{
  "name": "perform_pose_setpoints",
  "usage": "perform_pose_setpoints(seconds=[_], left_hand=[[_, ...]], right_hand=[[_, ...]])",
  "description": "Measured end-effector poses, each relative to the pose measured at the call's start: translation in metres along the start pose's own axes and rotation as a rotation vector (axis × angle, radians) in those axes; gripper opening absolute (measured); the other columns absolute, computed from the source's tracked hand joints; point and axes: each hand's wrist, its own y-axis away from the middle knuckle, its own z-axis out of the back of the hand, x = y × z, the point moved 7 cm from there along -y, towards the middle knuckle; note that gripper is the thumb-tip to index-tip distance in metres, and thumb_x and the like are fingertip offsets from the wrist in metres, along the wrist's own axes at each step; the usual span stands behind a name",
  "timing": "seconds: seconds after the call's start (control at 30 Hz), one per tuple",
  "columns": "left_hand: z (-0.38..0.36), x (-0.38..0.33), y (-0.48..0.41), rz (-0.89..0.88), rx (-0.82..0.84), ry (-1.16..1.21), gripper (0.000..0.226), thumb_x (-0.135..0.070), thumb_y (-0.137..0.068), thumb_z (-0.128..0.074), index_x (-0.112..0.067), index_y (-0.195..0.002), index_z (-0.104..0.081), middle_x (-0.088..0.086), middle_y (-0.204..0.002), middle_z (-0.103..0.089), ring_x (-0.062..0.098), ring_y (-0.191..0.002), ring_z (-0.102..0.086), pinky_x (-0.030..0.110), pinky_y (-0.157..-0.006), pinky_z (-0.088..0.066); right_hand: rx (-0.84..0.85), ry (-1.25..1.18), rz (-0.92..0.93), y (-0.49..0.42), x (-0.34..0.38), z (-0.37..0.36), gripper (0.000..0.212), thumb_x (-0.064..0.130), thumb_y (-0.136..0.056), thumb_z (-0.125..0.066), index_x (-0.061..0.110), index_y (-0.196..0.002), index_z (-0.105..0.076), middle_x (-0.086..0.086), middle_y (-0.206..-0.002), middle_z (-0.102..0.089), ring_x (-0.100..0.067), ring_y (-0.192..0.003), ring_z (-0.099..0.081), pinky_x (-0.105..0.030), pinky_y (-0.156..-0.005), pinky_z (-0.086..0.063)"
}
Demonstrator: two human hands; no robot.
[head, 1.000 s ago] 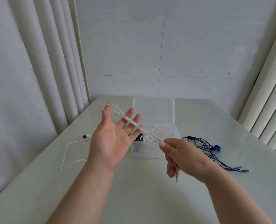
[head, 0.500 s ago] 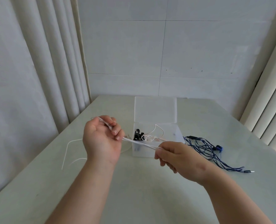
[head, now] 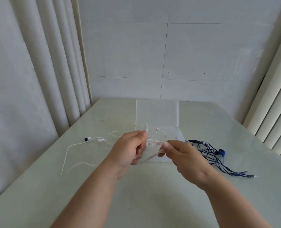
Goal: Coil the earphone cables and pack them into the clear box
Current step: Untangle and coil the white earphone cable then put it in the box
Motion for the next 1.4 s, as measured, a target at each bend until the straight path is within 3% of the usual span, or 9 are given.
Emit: perform_pose_setpoints(seconds=[0.17, 0.27, 0.37, 0.5, 0.63, 0.77, 0.93, 1.1, 1.4], left_hand=[[-0.017, 0.009, 0.005, 0.110, 0.212, 0.050, 0.038, -0.035, -0.088, -0.048, -0.019, -0.054, -0.041, -0.001, -0.051, -0.034, 0.010, -0.040, -0.022, 0.014, -0.038, -0.018], [-0.023, 0.012, 0.009, 0.144, 0.330, 0.033, 0.039, -0.039, -0.088, -0.049, -0.018, -0.056, -0.040, -0.002, -0.051, -0.034, 0.010, -0.041, -0.021, 0.014, -0.038, -0.019], [-0.023, 0.012, 0.009, 0.158, 0.351, 0.082, 0.037, -0.038, -0.087, -0.051, -0.016, -0.058, -0.042, -0.001, -0.053, -0.033, 0.010, -0.041, -0.023, 0.014, -0.038, -0.019], [-0.015, 0.003, 0.002, 0.017, 0.222, 0.190, 0.008, -0.019, -0.080, -0.062, -0.012, -0.077, -0.066, 0.004, -0.061, -0.046, 0.014, -0.048, -0.043, 0.022, -0.044, -0.036], [0.005, -0.001, -0.004, -0.111, -0.044, 0.161, 0.019, -0.007, -0.076, -0.066, -0.021, -0.090, -0.065, 0.006, -0.069, -0.061, 0.019, -0.066, -0.057, 0.030, -0.069, -0.044], [0.022, -0.001, -0.006, -0.136, -0.252, -0.046, 0.030, 0.000, -0.086, -0.065, -0.030, -0.081, -0.066, -0.003, -0.066, -0.065, 0.012, -0.058, -0.057, 0.026, -0.054, -0.046], [0.020, 0.002, -0.008, -0.108, -0.243, 0.153, 0.026, 0.012, -0.088, -0.057, -0.013, -0.085, -0.065, 0.011, -0.070, -0.060, 0.017, -0.059, -0.062, 0.027, -0.057, -0.054], [0.023, -0.006, -0.022, -0.056, -0.250, 0.157, 0.034, 0.014, -0.085, -0.056, -0.013, -0.076, -0.075, 0.007, -0.069, -0.065, 0.015, -0.059, -0.064, 0.027, -0.059, -0.056], [0.035, -0.009, -0.052, -0.029, -0.331, -0.856, 0.016, -0.018, -0.085, -0.068, -0.029, -0.093, -0.076, -0.011, -0.093, -0.074, 0.010, -0.091, -0.065, 0.023, -0.080, -0.048]], right_hand=[[-0.165, -0.048, 0.111, 0.000, 0.010, 0.001, 0.008, 0.028, -0.099, -0.052, 0.036, -0.099, -0.055, 0.012, -0.065, -0.055, -0.001, -0.047, -0.040, -0.012, -0.046, -0.034], [-0.103, -0.043, 0.148, 0.000, 0.012, -0.004, 0.025, 0.025, -0.099, -0.051, 0.045, -0.113, -0.053, 0.012, -0.059, -0.049, -0.003, -0.046, -0.036, -0.013, -0.045, -0.031], [-0.139, -0.035, 0.151, -0.001, 0.012, -0.002, 0.020, 0.022, -0.098, -0.054, 0.036, -0.088, -0.064, 0.014, -0.055, -0.046, -0.004, -0.048, -0.035, -0.014, -0.045, -0.030], [-0.280, -0.093, 0.084, -0.003, 0.004, 0.009, 0.021, 0.030, -0.097, -0.052, 0.026, -0.077, -0.058, 0.016, -0.054, -0.046, -0.004, -0.050, -0.037, -0.020, -0.050, -0.032], [-0.349, -0.303, -0.014, -0.005, -0.006, 0.016, 0.023, 0.035, -0.089, -0.051, 0.019, -0.074, -0.056, 0.014, -0.054, -0.043, -0.013, -0.052, -0.033, -0.032, -0.054, -0.028], [-0.319, -0.527, -0.115, -0.006, -0.013, 0.013, 0.034, 0.029, -0.091, -0.053, 0.025, -0.058, -0.051, 0.009, -0.053, -0.039, -0.013, -0.046, -0.026, -0.026, -0.042, -0.022], [-0.200, -0.668, -0.181, -0.008, -0.011, 0.011, 0.030, 0.012, -0.094, -0.052, 0.016, -0.065, -0.045, 0.002, -0.057, -0.035, -0.011, -0.044, -0.022, -0.020, -0.037, -0.020], [-0.295, -0.348, -0.182, -0.028, 0.000, 0.032, 0.037, 0.038, -0.094, -0.052, 0.013, -0.067, -0.050, 0.004, -0.053, -0.044, -0.015, -0.044, -0.032, -0.030, -0.044, -0.028], [-0.117, 0.391, -0.153, -0.096, -0.012, 0.023, 0.022, 0.029, -0.100, -0.044, 0.012, -0.093, -0.055, -0.003, -0.083, -0.059, -0.017, -0.069, -0.050, -0.029, -0.056, -0.038]])
